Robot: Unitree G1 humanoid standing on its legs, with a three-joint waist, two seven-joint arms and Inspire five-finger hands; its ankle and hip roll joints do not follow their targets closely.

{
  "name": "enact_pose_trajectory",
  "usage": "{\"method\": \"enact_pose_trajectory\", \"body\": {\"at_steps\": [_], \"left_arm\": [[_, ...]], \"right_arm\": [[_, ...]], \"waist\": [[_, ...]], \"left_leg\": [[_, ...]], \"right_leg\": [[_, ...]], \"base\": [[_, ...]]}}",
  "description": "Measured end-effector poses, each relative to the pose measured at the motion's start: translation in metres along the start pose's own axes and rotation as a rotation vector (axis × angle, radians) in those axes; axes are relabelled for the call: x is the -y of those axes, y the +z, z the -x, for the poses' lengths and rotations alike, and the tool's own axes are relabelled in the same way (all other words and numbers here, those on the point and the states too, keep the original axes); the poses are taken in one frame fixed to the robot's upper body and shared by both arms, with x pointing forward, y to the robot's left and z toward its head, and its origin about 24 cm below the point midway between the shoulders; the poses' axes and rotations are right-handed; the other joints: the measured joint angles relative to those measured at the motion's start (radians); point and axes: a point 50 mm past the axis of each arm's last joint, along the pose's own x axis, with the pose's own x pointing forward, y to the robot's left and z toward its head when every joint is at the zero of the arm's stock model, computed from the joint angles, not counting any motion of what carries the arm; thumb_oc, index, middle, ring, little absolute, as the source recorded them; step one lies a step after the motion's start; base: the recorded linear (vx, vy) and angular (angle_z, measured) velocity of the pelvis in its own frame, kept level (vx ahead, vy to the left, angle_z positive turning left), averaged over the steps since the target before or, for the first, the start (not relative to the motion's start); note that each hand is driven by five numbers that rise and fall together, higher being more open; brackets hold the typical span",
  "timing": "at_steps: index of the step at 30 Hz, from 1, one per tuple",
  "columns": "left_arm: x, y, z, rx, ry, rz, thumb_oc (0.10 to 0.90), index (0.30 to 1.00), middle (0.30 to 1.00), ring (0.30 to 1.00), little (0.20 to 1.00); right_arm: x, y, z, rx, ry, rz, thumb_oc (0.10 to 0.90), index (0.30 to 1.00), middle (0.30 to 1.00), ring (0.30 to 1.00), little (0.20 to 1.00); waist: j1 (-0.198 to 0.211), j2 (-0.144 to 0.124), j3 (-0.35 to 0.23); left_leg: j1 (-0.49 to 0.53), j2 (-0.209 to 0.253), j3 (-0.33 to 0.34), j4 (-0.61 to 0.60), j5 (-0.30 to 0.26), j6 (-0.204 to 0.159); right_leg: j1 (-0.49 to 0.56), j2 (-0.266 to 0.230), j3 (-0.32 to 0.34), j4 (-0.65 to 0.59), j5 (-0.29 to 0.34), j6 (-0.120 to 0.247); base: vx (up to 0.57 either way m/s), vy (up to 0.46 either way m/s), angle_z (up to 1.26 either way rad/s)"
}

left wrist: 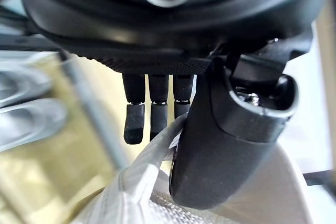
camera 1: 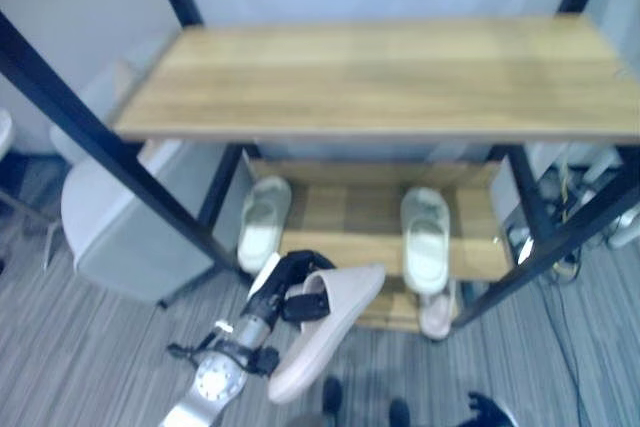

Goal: Arrange the slippers neatly on the shoe rack.

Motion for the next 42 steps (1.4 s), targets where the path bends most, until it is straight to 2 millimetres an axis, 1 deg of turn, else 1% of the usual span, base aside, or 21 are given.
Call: {"method": "enact_pose_trajectory", "body": {"at_steps": [2, 4, 6, 7, 9, 11, 13, 16, 20, 21, 22, 23, 25, 28, 30, 31, 32, 34, 36, 39, 42], "left_arm": [[-0.007, -0.004, -0.006, -0.015, 0.013, -0.026, 0.4, 0.3, 0.3, 0.3, 0.3], [-0.015, -0.004, -0.01, -0.019, 0.016, -0.071, 0.4, 0.3, 0.3, 0.3, 0.3], [-0.018, -0.006, -0.011, -0.036, 0.032, -0.087, 0.4, 0.3, 0.3, 0.3, 0.3], [-0.021, -0.003, -0.014, -0.02, 0.051, -0.103, 0.4, 0.3, 0.3, 0.3, 0.3], [-0.025, 0.005, -0.021, 0.015, 0.078, -0.145, 0.4, 0.3, 0.3, 0.3, 0.3], [-0.03, 0.023, -0.034, 0.095, 0.115, -0.213, 0.4, 0.3, 0.3, 0.3, 0.3], [-0.038, 0.052, -0.052, 0.218, 0.186, -0.25, 0.4, 0.3, 0.3, 0.3, 0.3], [-0.048, 0.1, -0.071, 0.4, 0.267, -0.298, 0.4, 0.3, 0.3, 0.3, 0.3], [-0.056, 0.148, -0.078, 0.597, 0.372, -0.348, 0.4, 0.3, 0.3, 0.3, 0.3], [-0.057, 0.153, -0.079, 0.619, 0.383, -0.353, 0.4, 0.3, 0.3, 0.3, 0.3], [-0.058, 0.17, -0.081, 0.688, 0.424, -0.382, 0.4, 0.3, 0.3, 0.3, 0.3], [-0.061, 0.183, -0.077, 0.746, 0.46, -0.393, 0.4, 0.3, 0.3, 0.3, 0.3], [-0.065, 0.197, -0.074, 0.807, 0.504, -0.417, 0.4, 0.3, 0.3, 0.3, 0.3], [-0.065, 0.199, -0.073, 0.822, 0.537, -0.419, 0.4, 0.3, 0.3, 0.3, 0.3], [-0.068, 0.205, -0.07, 0.857, 0.601, -0.418, 0.4, 0.3, 0.3, 0.3, 0.3], [-0.07, 0.208, -0.07, 0.865, 0.617, -0.421, 0.4, 0.3, 0.3, 0.3, 0.3], [-0.073, 0.212, -0.069, 0.877, 0.645, -0.431, 0.4, 0.3, 0.3, 0.3, 0.3], [-0.08, 0.211, -0.069, 0.863, 0.689, -0.458, 0.4, 0.3, 0.3, 0.3, 0.3], [-0.086, 0.208, -0.07, 0.837, 0.722, -0.482, 0.4, 0.3, 0.3, 0.3, 0.3], [-0.089, 0.21, -0.075, 0.833, 0.762, -0.513, 0.4, 0.3, 0.3, 0.3, 0.3], [-0.092, 0.217, -0.078, 0.849, 0.766, -0.564, 0.4, 0.3, 0.3, 0.3, 0.3]], "right_arm": [[0.001, 0.021, -0.005, 0.044, -0.011, -0.018, 0.8, 0.9, 0.9, 0.9, 0.9], [0.002, 0.034, -0.007, 0.093, -0.025, -0.037, 0.8, 0.9, 0.9, 0.9, 0.9], [0.005, 0.043, -0.009, 0.114, -0.043, -0.048, 0.8, 0.9, 0.9, 0.9, 0.9], [0.009, 0.05, -0.009, 0.142, -0.06, -0.063, 0.8, 0.9, 0.9, 0.9, 0.9], [0.015, 0.065, -0.01, 0.184, -0.092, -0.094, 0.8, 0.9, 0.9, 0.9, 0.9], [0.017, 0.08, -0.01, 0.239, -0.108, -0.119, 0.8, 0.9, 0.9, 0.9, 0.9], [0.022, 0.109, -0.008, 0.334, -0.137, -0.165, 0.8, 0.9, 0.9, 0.9, 0.9], [0.033, 0.149, 0.002, 0.501, -0.171, -0.215, 0.8, 0.9, 0.9, 0.9, 0.9], [0.051, 0.18, 0.018, 0.656, -0.233, -0.291, 0.8, 0.9, 0.9, 0.9, 0.9], [0.053, 0.184, 0.02, 0.676, -0.24, -0.294, 0.8, 0.9, 0.9, 0.9, 0.9], [0.061, 0.195, 0.025, 0.731, -0.265, -0.304, 0.8, 0.9, 0.9, 0.9, 0.9], [0.066, 0.204, 0.03, 0.771, -0.285, -0.314, 0.8, 0.9, 0.9, 0.9, 0.9], [0.07, 0.219, 0.038, 0.829, -0.294, -0.337, 0.8, 0.9, 0.9, 0.9, 0.9], [0.069, 0.226, 0.046, 0.884, -0.293, -0.341, 0.8, 0.9, 0.9, 0.9, 0.9], [0.074, 0.232, 0.057, 0.955, -0.307, -0.358, 0.8, 0.9, 0.9, 0.9, 0.9], [0.077, 0.235, 0.062, 0.979, -0.313, -0.361, 0.8, 0.9, 0.9, 0.9, 0.9], [0.082, 0.241, 0.069, 1.028, -0.323, -0.368, 0.8, 0.9, 0.9, 0.9, 0.9], [0.086, 0.246, 0.078, 1.076, -0.328, -0.37, 0.8, 0.9, 0.9, 0.9, 0.9], [0.089, 0.244, 0.083, 1.101, -0.333, -0.377, 0.8, 0.9, 0.9, 0.9, 0.9], [0.093, 0.23, 0.087, 1.108, -0.356, -0.357, 0.8, 0.9, 0.9, 0.9, 0.9], [0.097, 0.22, 0.086, 1.095, -0.372, -0.319, 0.8, 0.9, 0.9, 0.9, 0.9]], "waist": [[0.006, -0.012, 0.055], [0.008, -0.039, 0.082], [0.008, -0.055, 0.111], [0.013, -0.065, 0.123], [0.016, -0.064, 0.13], [0.01, -0.067, 0.148], [0.004, -0.067, 0.171], [-0.022, -0.071, 0.195], [-0.062, -0.073, 0.194], [-0.062, -0.073, 0.194], [-0.061, -0.074, 0.194], [-0.072, -0.073, 0.188], [-0.081, -0.078, 0.196], [-0.084, -0.079, 0.2], [-0.085, -0.078, 0.21], [-0.085, -0.084, 0.225], [-0.085, -0.091, 0.272], [-0.096, -0.097, 0.278], [-0.11, -0.101, 0.28], [-0.128, -0.102, 0.28], [-0.136, -0.102, 0.28]], "left_leg": [[-0.073, 0.007, -0.008, 0.032, 0.018, -0.006], [-0.155, -0.007, -0.019, 0.084, -0.007, -0.024], [-0.197, -0.014, -0.013, 0.122, -0.009, -0.019], [-0.262, -0.024, -0.006, 0.195, -0.043, -0.008], [-0.375, -0.028, 0.002, 0.294, -0.071, -0.004], [-0.496, -0.03, 0.004, 0.447, -0.126, 0.002], [-0.645, -0.029, 0.004, 0.624, -0.182, 0.002], [-0.806, -0.028, 0.007, 0.801, -0.242, -0.003], [-1.009, -0.027, 0.018, 0.981, -0.284, 0.003], [-1.033, -0.027, 0.018, 1.007, -0.292, 0.004], [-1.113, -0.02, 0.023, 1.089, -0.316, 0.005], [-1.181, -0.022, 0.023, 1.152, -0.344, 0.022], [-1.266, -0.012, 0.03, 1.249, -0.365, 0.029], [-1.342, -0.005, 0.03, 1.382, -0.414, 0.035], [-1.425, 0.003, 0.031, 1.52, -0.464, 0.04], [-1.435, 0.003, 0.038, 1.559, -0.475, 0.046], [-1.436, 0.007, 0.051, 1.622, -0.5, 0.05], [-1.477, 0.01, 0.074, 1.711, -0.53, 0.06], [-1.488, 0.017, 0.097, 1.787, -0.566, 0.072], [-1.481, 0.031, 0.131, 1.904, -0.618, 0.094], [-1.479, 0.059, 0.135, 2.002, -0.671, 0.11]], "right_leg": [[-0.113, 0.005, -0.011, 0.116, -0.029, -0.007], [-0.232, -0.013, -0.014, 0.26, -0.099, -0.027], [-0.304, -0.026, -0.009, 0.349, -0.125, -0.014], [-0.373, -0.038, -0.006, 0.425, -0.158, -0.032], [-0.475, -0.044, -0.004, 0.509, -0.175, -0.036], [-0.578, -0.046, 0.005, 0.627, -0.215, -0.036], [-0.709, -0.045, 0.008, 0.775, -0.252, -0.051], [-0.867, -0.046, 0.015, 0.939, -0.305, -0.068], [-1.07, -0.048, 0.031, 1.106, -0.336, -0.063], [-1.093, -0.047, 0.033, 1.131, -0.344, -0.067], [-1.173, -0.041, 0.043, 1.196, -0.357, -0.068], [-1.238, -0.039, 0.048, 1.249, -0.364, -0.063], [-1.321, -0.037, 0.053, 1.333, -0.381, -0.064], [-1.386, -0.033, 0.054, 1.442, -0.411, -0.049], [-1.459, -0.032, 0.059, 1.569, -0.463, -0.049], [-1.472, -0.032, 0.067, 1.608, -0.47, -0.051], [-1.475, -0.033, 0.083, 1.676, -0.494, -0.045], [-1.523, -0.031, 0.111, 1.768, -0.526, -0.03], [-1.536, -0.029, 0.141, 1.851, -0.567, -0.026], [-1.535, -0.019, 0.177, 1.966, -0.606, 0.015], [-1.532, -0.003, 0.184, 2.043, -0.639, 0.018]], "base": [[-0.2, -0.048, 0.1], [-0.17, -0.009, 0.15], [-0.19, 0.016, 0.05], [-0.17, 0.019, -0.08], [-0.14, 0.027, -0.08], [-0.09, 0.031, -0.03], [-0.1, 0.031, -0.08], [-0.09, 0.052, -0.08], [0.06, 0.066, -0.12], [0.03, 0.089, -0.17], [0.03, 0.078, -0.29], [0.03, 0.044, -0.35], [0.05, 0.06, -0.3], [0.1, 0.025, -0.18], [0.08, 0.013, -0.1], [0.07, 0.011, -0.05], [0.09, -0.001, -0.04], [0.11, 0.003, -0.03], [0.09, 0.026, -0.04], [0.1, 0.065, -0.08], [0.05, 0.035, -0.24]]}}
